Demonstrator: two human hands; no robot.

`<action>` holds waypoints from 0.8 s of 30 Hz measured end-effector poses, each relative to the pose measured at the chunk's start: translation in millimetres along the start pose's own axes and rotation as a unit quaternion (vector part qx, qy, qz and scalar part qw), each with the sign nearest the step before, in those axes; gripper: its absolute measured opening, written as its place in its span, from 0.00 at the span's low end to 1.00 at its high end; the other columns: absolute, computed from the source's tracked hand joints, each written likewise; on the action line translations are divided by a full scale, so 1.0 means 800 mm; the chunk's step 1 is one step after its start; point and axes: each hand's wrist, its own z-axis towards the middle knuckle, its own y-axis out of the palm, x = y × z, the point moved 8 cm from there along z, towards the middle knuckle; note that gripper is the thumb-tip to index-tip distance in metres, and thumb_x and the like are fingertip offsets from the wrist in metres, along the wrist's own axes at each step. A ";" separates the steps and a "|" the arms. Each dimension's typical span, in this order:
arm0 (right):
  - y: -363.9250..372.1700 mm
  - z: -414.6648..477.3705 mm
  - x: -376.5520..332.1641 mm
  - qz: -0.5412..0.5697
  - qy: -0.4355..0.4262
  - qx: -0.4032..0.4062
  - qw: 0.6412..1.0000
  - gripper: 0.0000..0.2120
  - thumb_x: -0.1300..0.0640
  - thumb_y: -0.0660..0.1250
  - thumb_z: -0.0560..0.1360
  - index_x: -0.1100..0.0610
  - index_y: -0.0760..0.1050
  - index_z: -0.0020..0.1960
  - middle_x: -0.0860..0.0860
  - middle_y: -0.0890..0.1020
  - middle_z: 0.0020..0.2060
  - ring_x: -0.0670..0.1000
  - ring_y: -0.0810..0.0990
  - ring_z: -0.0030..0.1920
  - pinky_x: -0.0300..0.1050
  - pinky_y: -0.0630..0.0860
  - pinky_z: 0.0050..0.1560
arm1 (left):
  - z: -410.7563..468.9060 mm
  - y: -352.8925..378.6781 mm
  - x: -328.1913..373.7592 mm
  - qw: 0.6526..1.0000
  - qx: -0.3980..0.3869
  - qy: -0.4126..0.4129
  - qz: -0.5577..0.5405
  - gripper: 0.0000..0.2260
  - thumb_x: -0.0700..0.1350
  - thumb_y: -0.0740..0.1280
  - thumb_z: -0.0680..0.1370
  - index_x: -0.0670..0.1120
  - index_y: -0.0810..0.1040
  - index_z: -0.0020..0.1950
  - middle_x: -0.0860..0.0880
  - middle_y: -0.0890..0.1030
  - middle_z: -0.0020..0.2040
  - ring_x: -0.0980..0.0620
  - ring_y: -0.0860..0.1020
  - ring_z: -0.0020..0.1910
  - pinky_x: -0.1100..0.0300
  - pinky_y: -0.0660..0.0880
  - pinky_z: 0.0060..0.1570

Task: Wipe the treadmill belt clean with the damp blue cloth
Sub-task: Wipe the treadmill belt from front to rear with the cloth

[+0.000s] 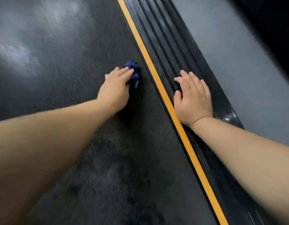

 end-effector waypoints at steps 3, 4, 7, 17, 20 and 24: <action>0.012 -0.001 -0.002 -0.024 -0.011 -0.066 0.998 0.21 0.52 0.50 0.81 0.50 0.58 0.73 0.48 0.53 0.77 0.50 0.47 0.77 0.52 0.43 0.76 | -0.050 0.032 0.028 0.998 -0.001 0.056 0.035 0.21 0.39 0.56 0.75 0.44 0.75 0.66 0.45 0.74 0.67 0.40 0.70 0.68 0.39 0.62 0.67; 0.014 -0.001 0.002 -0.035 -0.017 -0.101 0.994 0.23 0.51 0.49 0.81 0.50 0.54 0.75 0.48 0.50 0.78 0.50 0.44 0.77 0.53 0.41 0.76 | -0.083 0.042 0.045 0.994 0.006 0.098 0.042 0.22 0.39 0.54 0.72 0.43 0.79 0.62 0.43 0.78 0.63 0.38 0.75 0.63 0.37 0.67 0.62; 0.003 -0.016 0.014 -0.083 -0.049 -0.144 0.985 0.26 0.49 0.50 0.81 0.48 0.46 0.77 0.49 0.44 0.78 0.52 0.40 0.77 0.57 0.39 0.74 | -0.186 0.074 0.090 0.976 -0.081 0.191 0.065 0.24 0.43 0.53 0.68 0.46 0.82 0.57 0.47 0.81 0.58 0.41 0.80 0.56 0.38 0.74 0.53; 0.008 -0.113 0.018 -0.004 -0.012 -0.049 0.999 0.25 0.51 0.49 0.80 0.54 0.55 0.76 0.49 0.57 0.76 0.48 0.51 0.76 0.48 0.45 0.76 | -0.097 0.039 0.044 0.997 -0.056 0.028 0.034 0.25 0.34 0.59 0.76 0.46 0.67 0.73 0.47 0.66 0.74 0.44 0.61 0.74 0.45 0.53 0.72; 0.008 -0.114 0.019 -0.003 -0.016 -0.043 0.999 0.25 0.53 0.50 0.79 0.55 0.57 0.76 0.50 0.58 0.76 0.49 0.53 0.76 0.47 0.44 0.75 | -0.172 0.071 0.100 0.988 -0.043 0.144 0.044 0.23 0.38 0.56 0.69 0.42 0.80 0.60 0.44 0.80 0.60 0.39 0.77 0.60 0.37 0.67 0.61; 0.005 -0.115 0.020 0.001 -0.027 -0.067 0.997 0.25 0.55 0.49 0.79 0.55 0.55 0.76 0.50 0.57 0.76 0.48 0.50 0.77 0.47 0.43 0.76 | -0.256 0.098 0.139 0.951 -0.173 0.254 0.024 0.24 0.42 0.54 0.69 0.48 0.81 0.59 0.50 0.81 0.59 0.45 0.79 0.58 0.42 0.70 0.59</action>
